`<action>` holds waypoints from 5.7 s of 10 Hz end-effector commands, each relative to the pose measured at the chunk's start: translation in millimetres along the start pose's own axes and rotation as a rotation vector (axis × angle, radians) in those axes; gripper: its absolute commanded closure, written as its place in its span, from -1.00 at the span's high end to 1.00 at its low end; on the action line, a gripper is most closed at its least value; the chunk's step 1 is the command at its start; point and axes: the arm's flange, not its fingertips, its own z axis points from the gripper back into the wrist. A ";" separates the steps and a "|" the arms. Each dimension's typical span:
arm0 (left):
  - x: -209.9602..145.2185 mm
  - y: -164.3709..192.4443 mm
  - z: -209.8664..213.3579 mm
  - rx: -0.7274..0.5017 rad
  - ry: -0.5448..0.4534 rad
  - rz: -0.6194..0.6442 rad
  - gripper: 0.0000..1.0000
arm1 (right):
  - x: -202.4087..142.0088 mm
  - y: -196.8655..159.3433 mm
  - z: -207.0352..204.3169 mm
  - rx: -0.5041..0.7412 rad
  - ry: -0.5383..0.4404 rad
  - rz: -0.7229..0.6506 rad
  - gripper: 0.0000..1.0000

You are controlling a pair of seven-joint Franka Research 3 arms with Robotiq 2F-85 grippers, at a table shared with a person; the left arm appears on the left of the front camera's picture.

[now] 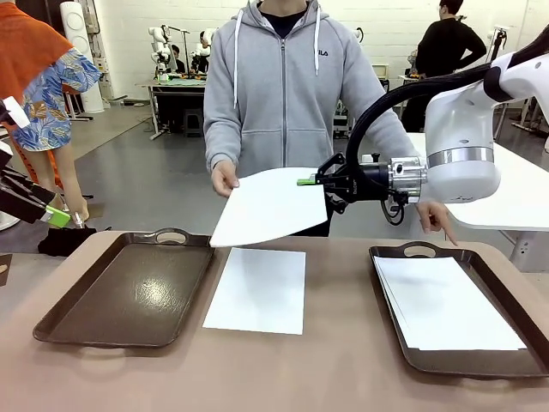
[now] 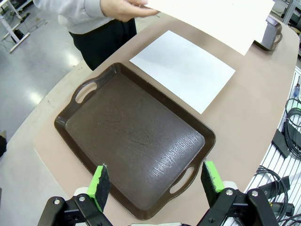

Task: Sort the A4 documents.
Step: Receive the A4 Paper, then place the A4 Paper in the designated Handle tray.

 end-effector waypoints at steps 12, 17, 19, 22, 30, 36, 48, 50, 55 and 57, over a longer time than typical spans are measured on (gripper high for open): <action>-1.6 0.9 -0.7 -0.009 -0.007 0.003 1.00 | 0.0 0.0 0.0 0.000 0.000 0.000 -1.00; -1.6 0.9 -0.7 -0.009 -0.007 0.003 1.00 | 0.0 0.0 0.0 0.000 0.000 0.000 -1.00; -1.6 0.9 -0.7 -0.009 -0.007 0.003 1.00 | 0.0 0.0 0.0 0.000 0.000 0.000 -1.00; -1.6 0.9 -0.7 -0.009 -0.007 0.003 1.00 | 0.0 0.0 0.0 0.000 0.000 0.000 -1.00; -1.6 0.9 -0.7 -0.009 -0.007 0.003 1.00 | -1.9 7.4 101.1 -0.119 0.110 0.081 -0.98; -1.6 0.9 -0.7 -0.009 -0.007 0.003 1.00 | 15.1 -11.3 198.3 -0.160 0.104 0.144 -0.98; -1.6 0.9 -0.7 -0.009 -0.007 0.003 1.00 | 30.5 -88.1 248.7 -0.363 -0.024 0.150 -0.98; -1.6 0.9 -0.7 -0.009 -0.007 0.003 1.00 | 32.6 -87.3 248.8 -0.460 0.009 0.160 -0.98; -1.6 0.9 -0.7 -0.009 -0.007 0.003 1.00 | 34.5 -88.0 263.4 -0.530 -0.011 0.184 -0.98; -1.6 0.9 -0.7 -0.009 -0.007 0.003 1.00 | 34.1 -94.7 274.0 -0.560 -0.033 0.179 -0.98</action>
